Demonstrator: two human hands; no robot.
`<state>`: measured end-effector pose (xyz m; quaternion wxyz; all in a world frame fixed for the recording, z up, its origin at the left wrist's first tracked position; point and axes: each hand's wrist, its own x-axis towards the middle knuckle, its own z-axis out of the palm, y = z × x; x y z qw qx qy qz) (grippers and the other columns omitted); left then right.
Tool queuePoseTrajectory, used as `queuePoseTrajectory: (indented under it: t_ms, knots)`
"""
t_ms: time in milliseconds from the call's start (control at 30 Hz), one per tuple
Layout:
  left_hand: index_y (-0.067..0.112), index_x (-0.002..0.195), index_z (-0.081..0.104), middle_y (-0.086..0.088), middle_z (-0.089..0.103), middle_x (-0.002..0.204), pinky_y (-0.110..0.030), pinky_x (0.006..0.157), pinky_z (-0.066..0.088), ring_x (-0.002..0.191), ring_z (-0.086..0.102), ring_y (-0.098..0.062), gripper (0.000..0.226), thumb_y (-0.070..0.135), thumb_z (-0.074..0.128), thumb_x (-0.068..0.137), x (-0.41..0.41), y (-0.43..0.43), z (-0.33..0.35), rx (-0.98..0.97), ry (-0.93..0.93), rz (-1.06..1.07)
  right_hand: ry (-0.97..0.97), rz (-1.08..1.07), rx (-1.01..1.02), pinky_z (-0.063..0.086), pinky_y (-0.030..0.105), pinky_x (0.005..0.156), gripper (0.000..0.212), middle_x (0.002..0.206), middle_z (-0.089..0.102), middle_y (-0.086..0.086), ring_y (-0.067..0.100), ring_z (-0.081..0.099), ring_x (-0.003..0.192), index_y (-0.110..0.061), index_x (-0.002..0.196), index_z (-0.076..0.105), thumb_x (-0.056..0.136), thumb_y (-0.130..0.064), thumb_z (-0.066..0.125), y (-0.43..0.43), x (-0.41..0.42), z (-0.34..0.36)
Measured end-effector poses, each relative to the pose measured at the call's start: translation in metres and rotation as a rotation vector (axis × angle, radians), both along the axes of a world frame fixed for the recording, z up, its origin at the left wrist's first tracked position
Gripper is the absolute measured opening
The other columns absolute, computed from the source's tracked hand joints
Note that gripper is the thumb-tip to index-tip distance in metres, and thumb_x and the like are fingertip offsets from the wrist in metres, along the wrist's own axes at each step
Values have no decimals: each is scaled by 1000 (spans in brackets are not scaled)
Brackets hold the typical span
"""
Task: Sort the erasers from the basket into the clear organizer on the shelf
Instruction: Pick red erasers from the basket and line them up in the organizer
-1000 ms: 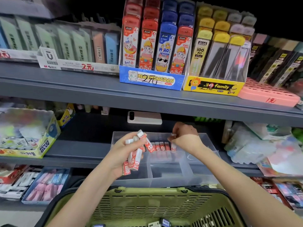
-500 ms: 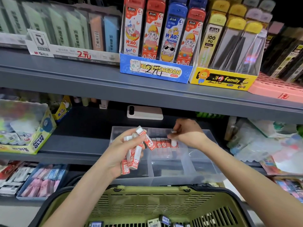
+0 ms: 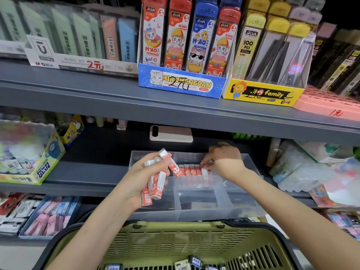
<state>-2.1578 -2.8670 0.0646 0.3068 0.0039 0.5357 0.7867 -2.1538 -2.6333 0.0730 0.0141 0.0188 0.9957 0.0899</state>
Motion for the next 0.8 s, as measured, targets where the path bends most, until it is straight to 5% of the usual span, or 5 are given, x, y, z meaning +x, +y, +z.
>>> queuePoseTrajectory:
  t_ms: [233,400,467,600,800]
  knots:
    - [18,105,70,-5,65,68,-23,44,45,52,59,-13,45,33,77,63,-1,-1,-1,-13,0,1,-145,28,129,25,36,103,24,123,51,-7,24,35,128,-45,107,66,90,-46,50,-5,-4,1]
    - [19,101,71,-5,65,70,-23,46,46,53,60,-14,47,37,79,58,-1,-3,3,-31,0,-10,11,-15,105,27,32,96,26,110,58,-5,23,46,111,-34,97,69,90,-34,44,-11,4,3]
    - [19,100,71,-5,65,70,-23,46,46,53,60,-15,45,36,79,60,-1,-5,5,-22,-10,-9,172,-20,-136,34,30,96,26,106,65,-3,24,52,107,-30,98,70,92,-34,45,-19,16,5]
    - [17,99,71,-4,63,68,-21,43,43,49,56,-14,39,34,77,64,1,-6,14,16,-3,-55,102,77,-1094,51,29,77,18,86,73,0,17,65,84,-20,88,72,89,-32,60,-61,42,26]
    - [16,99,70,-6,62,68,-21,41,44,49,55,-15,36,31,76,67,10,-13,22,19,8,-84,73,111,-1265,39,11,53,7,69,66,-6,-1,53,57,-15,91,71,85,-17,68,-84,52,40]
